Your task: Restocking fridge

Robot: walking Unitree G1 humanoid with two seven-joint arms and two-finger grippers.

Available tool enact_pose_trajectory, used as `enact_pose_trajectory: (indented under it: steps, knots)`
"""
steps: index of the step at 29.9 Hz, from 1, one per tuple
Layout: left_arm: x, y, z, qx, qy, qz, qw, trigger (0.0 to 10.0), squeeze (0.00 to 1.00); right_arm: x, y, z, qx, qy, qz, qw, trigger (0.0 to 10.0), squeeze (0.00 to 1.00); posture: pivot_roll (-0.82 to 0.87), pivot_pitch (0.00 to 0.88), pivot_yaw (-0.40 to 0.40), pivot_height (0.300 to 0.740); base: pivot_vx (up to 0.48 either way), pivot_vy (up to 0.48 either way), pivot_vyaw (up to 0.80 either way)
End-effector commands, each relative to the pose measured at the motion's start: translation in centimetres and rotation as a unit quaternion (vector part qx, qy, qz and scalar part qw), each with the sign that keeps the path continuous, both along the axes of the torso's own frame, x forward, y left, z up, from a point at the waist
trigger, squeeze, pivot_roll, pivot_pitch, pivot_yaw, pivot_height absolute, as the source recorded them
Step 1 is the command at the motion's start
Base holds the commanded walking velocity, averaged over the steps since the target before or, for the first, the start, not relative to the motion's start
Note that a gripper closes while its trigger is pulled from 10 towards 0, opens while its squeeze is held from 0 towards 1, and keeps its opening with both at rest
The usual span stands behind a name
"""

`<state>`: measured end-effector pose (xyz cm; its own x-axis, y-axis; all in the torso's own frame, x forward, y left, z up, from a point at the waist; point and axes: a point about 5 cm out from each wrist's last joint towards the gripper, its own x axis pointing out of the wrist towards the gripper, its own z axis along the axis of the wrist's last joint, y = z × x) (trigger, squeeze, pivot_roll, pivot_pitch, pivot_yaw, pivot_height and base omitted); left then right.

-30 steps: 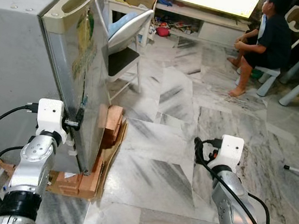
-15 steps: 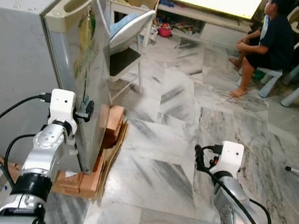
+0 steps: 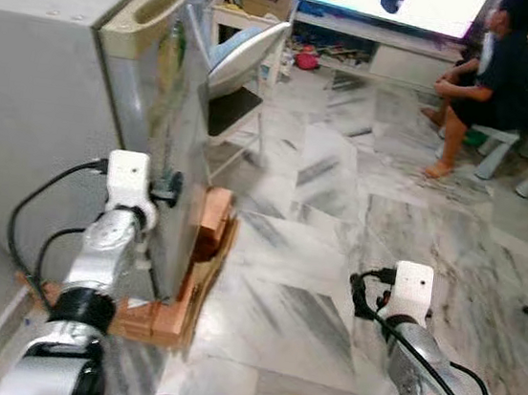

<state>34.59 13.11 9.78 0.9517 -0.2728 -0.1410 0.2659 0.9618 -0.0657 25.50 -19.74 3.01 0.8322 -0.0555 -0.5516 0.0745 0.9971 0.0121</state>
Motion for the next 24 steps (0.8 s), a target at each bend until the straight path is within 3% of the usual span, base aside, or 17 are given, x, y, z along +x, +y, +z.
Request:
enact_pose_trajectory:
  steps: [1,2,3,7,10,12,13,15,23,24]
  knots:
    - [-0.5,-8.7,4.4,-0.003,-0.079,-0.199,0.977,10.0,0.00,0.0,0.8,-0.5,0.012,0.030,0.028,0.999,10.0,0.00,0.06,0.000,-0.079,0.740,0.000,0.000,0.00]
    - [-2.0,-11.6,5.2,-0.009,-0.095,-0.270,0.958,10.0,0.00,0.0,1.0,-0.7,0.008,0.040,0.049,0.998,10.0,0.00,0.06,0.000,-0.081,0.740,0.000,0.000,0.00]
    - [-2.0,-11.6,5.2,-0.009,-0.095,-0.270,0.958,10.0,0.00,0.0,1.0,-0.7,0.008,0.040,0.049,0.998,10.0,0.00,0.06,0.000,-0.081,0.740,0.000,0.000,0.00]
    - [-4.2,-13.9,4.4,-0.008,-0.092,-0.339,0.936,10.0,0.00,0.0,1.2,-0.6,0.016,0.033,0.048,0.998,10.0,0.00,0.05,0.000,-0.081,0.740,0.000,0.000,0.00]
    - [-3.4,-11.8,2.3,0.019,-0.069,-0.300,0.951,10.0,0.00,-0.1,1.2,-0.5,0.016,0.035,0.049,0.998,10.0,0.00,0.04,0.000,-0.075,0.740,0.000,0.000,0.00]
    - [-2.6,-9.8,2.0,0.001,-0.045,-0.263,0.964,10.0,0.00,-0.2,1.2,-0.4,0.022,0.032,0.050,0.998,10.0,0.00,0.04,0.000,-0.074,0.740,0.000,0.000,0.00]
    - [-2.1,-7.9,1.9,-0.002,-0.040,-0.236,0.971,10.0,0.00,-0.1,1.2,-0.3,0.026,0.028,0.046,0.998,10.0,0.00,0.05,0.000,-0.072,0.740,0.000,0.000,0.00]
    - [-2.0,-5.8,1.7,0.011,-0.043,-0.206,0.978,10.0,0.00,0.0,1.1,-0.2,0.030,0.016,0.040,0.999,10.0,0.00,0.05,0.000,-0.067,0.740,0.000,0.000,0.00]
    - [-4.1,1.5,-0.1,0.041,-0.031,-0.099,0.994,10.0,0.00,1.3,1.2,2.6,0.036,-0.096,0.006,0.995,10.0,0.00,0.05,0.000,-0.061,0.740,0.000,-0.369,0.00]
    - [-4.1,1.5,-0.1,0.041,-0.031,-0.099,0.994,10.0,0.00,1.3,1.2,2.6,0.036,-0.096,0.006,0.995,10.0,0.00,0.05,0.000,-0.061,0.740,0.000,-0.454,0.00]
